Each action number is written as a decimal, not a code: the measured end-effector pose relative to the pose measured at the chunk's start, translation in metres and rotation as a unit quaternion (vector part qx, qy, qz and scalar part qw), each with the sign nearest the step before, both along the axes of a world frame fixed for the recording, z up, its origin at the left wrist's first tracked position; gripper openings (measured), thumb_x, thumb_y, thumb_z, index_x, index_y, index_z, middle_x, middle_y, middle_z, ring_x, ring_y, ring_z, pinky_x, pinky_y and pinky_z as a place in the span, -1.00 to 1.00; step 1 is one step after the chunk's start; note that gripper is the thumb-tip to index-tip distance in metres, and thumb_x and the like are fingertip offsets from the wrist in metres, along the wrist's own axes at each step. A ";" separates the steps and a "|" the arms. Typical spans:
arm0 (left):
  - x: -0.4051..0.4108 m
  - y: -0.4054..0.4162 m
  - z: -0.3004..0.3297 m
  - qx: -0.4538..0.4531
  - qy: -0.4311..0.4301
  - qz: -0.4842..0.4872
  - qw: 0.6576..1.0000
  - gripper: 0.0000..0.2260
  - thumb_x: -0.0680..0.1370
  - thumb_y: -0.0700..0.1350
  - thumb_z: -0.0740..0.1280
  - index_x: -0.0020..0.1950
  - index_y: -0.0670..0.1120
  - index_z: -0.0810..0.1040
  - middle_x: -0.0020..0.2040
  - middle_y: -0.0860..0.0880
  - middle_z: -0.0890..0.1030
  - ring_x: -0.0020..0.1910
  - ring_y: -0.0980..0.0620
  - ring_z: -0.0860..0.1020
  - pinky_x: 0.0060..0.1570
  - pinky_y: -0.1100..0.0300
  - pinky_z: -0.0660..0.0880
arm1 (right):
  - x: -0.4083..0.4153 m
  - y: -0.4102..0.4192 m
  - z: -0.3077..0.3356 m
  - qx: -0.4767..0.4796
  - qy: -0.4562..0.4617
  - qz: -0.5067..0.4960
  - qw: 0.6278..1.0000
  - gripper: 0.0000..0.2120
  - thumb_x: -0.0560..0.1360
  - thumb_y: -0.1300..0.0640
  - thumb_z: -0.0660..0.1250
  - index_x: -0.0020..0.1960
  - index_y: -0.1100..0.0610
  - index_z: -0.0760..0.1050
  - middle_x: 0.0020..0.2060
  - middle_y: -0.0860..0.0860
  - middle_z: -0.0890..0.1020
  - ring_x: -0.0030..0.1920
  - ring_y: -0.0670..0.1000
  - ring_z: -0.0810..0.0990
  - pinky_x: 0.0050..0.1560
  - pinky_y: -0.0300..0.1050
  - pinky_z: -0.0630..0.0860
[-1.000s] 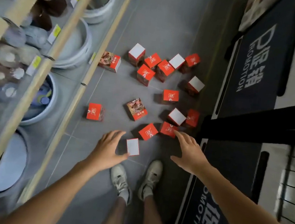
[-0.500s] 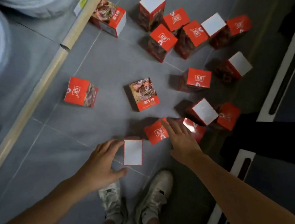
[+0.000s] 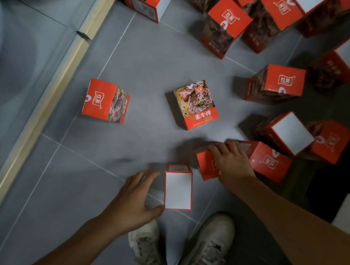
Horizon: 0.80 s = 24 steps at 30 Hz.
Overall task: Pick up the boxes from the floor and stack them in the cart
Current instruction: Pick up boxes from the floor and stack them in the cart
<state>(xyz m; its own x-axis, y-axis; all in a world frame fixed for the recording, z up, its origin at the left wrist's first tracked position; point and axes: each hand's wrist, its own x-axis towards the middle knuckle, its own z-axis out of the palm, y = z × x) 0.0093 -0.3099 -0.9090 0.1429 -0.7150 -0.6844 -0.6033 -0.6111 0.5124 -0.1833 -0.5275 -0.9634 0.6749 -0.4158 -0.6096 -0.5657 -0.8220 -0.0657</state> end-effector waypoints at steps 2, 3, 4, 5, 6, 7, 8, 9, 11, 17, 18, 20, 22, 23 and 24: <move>-0.004 0.000 0.011 0.021 0.014 0.022 0.999 -0.08 0.27 0.39 0.15 0.57 -0.01 0.21 0.50 0.01 0.26 0.49 -0.01 0.21 0.42 0.27 0.13 | -0.008 0.005 0.019 0.008 -0.022 -0.063 0.998 -0.19 0.33 0.07 0.54 0.50 0.10 0.28 0.39 0.15 0.45 0.39 0.25 0.38 0.47 0.16 0.21; -0.007 -0.002 0.018 0.032 0.021 0.033 0.999 -0.06 0.26 0.39 0.14 0.57 -0.02 0.20 0.50 0.01 0.26 0.49 0.00 0.21 0.40 0.29 0.12 | -0.012 0.007 0.030 0.009 -0.037 -0.090 0.995 -0.19 0.30 0.08 0.56 0.48 0.12 0.32 0.35 0.15 0.49 0.37 0.26 0.41 0.45 0.17 0.25; -0.009 -0.005 0.023 0.043 0.026 0.044 0.998 -0.05 0.24 0.39 0.14 0.57 -0.02 0.19 0.50 0.01 0.26 0.49 0.01 0.20 0.39 0.31 0.11 | -0.016 0.008 0.040 0.009 -0.052 -0.113 0.992 -0.19 0.28 0.08 0.56 0.46 0.13 0.34 0.32 0.15 0.51 0.35 0.25 0.43 0.44 0.17 0.28; -0.012 -0.009 0.028 0.053 0.030 0.053 0.997 -0.04 0.23 0.39 0.14 0.57 -0.01 0.19 0.50 0.02 0.26 0.49 0.01 0.20 0.38 0.32 0.11 | -0.019 0.009 0.050 0.010 -0.070 -0.133 0.989 -0.20 0.26 0.08 0.56 0.44 0.13 0.36 0.30 0.15 0.53 0.34 0.24 0.45 0.43 0.17 0.30; -0.015 -0.013 0.030 0.061 0.032 0.063 0.996 -0.05 0.23 0.38 0.16 0.57 0.00 0.18 0.50 0.02 0.25 0.49 0.01 0.20 0.39 0.30 0.13 | -0.023 0.008 0.059 0.012 -0.090 -0.152 0.984 -0.19 0.25 0.07 0.58 0.43 0.13 0.36 0.29 0.14 0.53 0.34 0.23 0.47 0.43 0.16 0.31; -0.018 -0.018 0.029 0.070 0.034 0.073 0.994 -0.06 0.26 0.37 0.22 0.57 0.00 0.17 0.51 0.02 0.25 0.49 0.00 0.21 0.40 0.25 0.15 | -0.026 0.007 0.067 0.014 -0.109 -0.174 0.979 -0.18 0.25 0.05 0.59 0.44 0.12 0.35 0.30 0.13 0.53 0.35 0.22 0.47 0.45 0.14 0.29; -0.022 -0.023 0.026 0.076 0.031 0.085 0.993 -0.09 0.31 0.33 0.32 0.58 0.00 0.16 0.52 0.01 0.24 0.50 -0.01 0.20 0.42 0.20 0.17 | -0.030 0.005 0.075 0.016 -0.123 -0.194 0.973 -0.16 0.26 0.02 0.60 0.45 0.11 0.33 0.32 0.12 0.51 0.37 0.19 0.46 0.47 0.12 0.26; -0.028 -0.028 0.022 0.077 0.022 0.100 0.992 -0.11 0.36 0.25 0.43 0.58 -0.01 0.14 0.53 -0.01 0.24 0.51 -0.03 0.19 0.43 0.15 0.19 | -0.033 0.002 0.082 0.017 -0.132 -0.213 0.968 -0.15 0.27 0.00 0.60 0.47 0.09 0.31 0.35 0.10 0.50 0.40 0.17 0.44 0.49 0.11 0.24; -0.041 -0.039 0.007 0.074 -0.003 0.148 0.986 -0.07 0.39 0.12 0.54 0.59 -0.05 0.09 0.54 -0.07 0.22 0.53 -0.10 0.17 0.44 0.07 0.19 | -0.041 -0.003 0.091 0.018 -0.156 -0.246 0.956 -0.15 0.29 -0.01 0.59 0.48 0.08 0.30 0.39 0.07 0.48 0.43 0.13 0.42 0.52 0.11 0.25; -0.086 -0.071 -0.044 0.133 -0.035 0.341 0.930 0.29 0.22 0.13 0.66 0.61 -0.15 -0.19 0.61 -0.19 0.07 0.54 -0.23 0.15 0.44 -0.01 0.20 | -0.056 -0.012 0.088 0.009 -0.200 -0.308 0.930 -0.11 0.24 -0.07 0.64 0.44 0.10 0.31 0.34 0.09 0.52 0.38 0.13 0.48 0.41 0.21 0.40; -0.090 -0.068 -0.056 0.138 -0.035 0.361 0.922 0.29 0.21 0.12 0.67 0.61 -0.17 -0.18 0.60 -0.21 0.10 0.54 -0.23 0.17 0.44 -0.02 0.22 | -0.057 -0.013 0.084 0.007 -0.202 -0.313 0.928 -0.11 0.24 -0.08 0.65 0.43 0.10 0.31 0.32 0.09 0.53 0.37 0.13 0.49 0.40 0.22 0.41; -0.097 -0.062 -0.078 0.133 -0.028 0.400 0.906 0.20 0.16 0.11 0.69 0.59 -0.18 0.07 0.49 -0.23 0.32 0.45 -0.22 0.36 0.39 -0.04 0.35 | -0.060 -0.012 0.079 0.006 -0.208 -0.322 0.924 -0.11 0.22 -0.08 0.65 0.42 0.09 0.31 0.31 0.08 0.54 0.36 0.12 0.50 0.40 0.21 0.40; -0.097 -0.055 -0.090 0.132 -0.026 0.418 0.898 0.02 0.08 0.15 0.68 0.43 -0.14 0.34 0.31 -0.16 0.55 0.26 -0.18 0.55 0.24 -0.04 0.50 | -0.062 -0.010 0.078 0.013 -0.212 -0.327 0.921 -0.10 0.22 -0.07 0.66 0.43 0.09 0.31 0.31 0.08 0.54 0.37 0.12 0.49 0.41 0.21 0.40; -0.097 -0.054 -0.088 0.136 -0.025 0.414 0.900 -0.09 0.10 0.10 0.68 0.35 -0.11 0.40 0.23 -0.13 0.60 0.17 -0.17 0.60 0.16 -0.03 0.54 | -0.062 -0.008 0.080 0.017 -0.214 -0.328 0.920 -0.10 0.22 -0.06 0.66 0.43 0.09 0.30 0.31 0.08 0.53 0.38 0.12 0.49 0.41 0.22 0.40; -0.096 -0.053 -0.084 0.130 -0.025 0.410 0.903 -0.21 0.13 0.02 0.67 0.27 -0.08 0.42 0.15 -0.11 0.63 0.09 -0.16 0.62 0.10 -0.02 0.56 | -0.063 -0.007 0.084 0.022 -0.216 -0.332 0.918 -0.10 0.23 -0.05 0.66 0.43 0.09 0.30 0.31 0.08 0.53 0.38 0.11 0.49 0.40 0.22 0.41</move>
<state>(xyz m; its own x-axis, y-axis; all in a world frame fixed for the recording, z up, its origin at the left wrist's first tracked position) -0.0865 -0.3628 -0.9931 0.5853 -0.1717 -0.7924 0.0875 -0.9582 0.2723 -0.2464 -0.5344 -0.8798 0.4649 -0.8040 -0.3708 -0.8540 -0.2968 -0.4273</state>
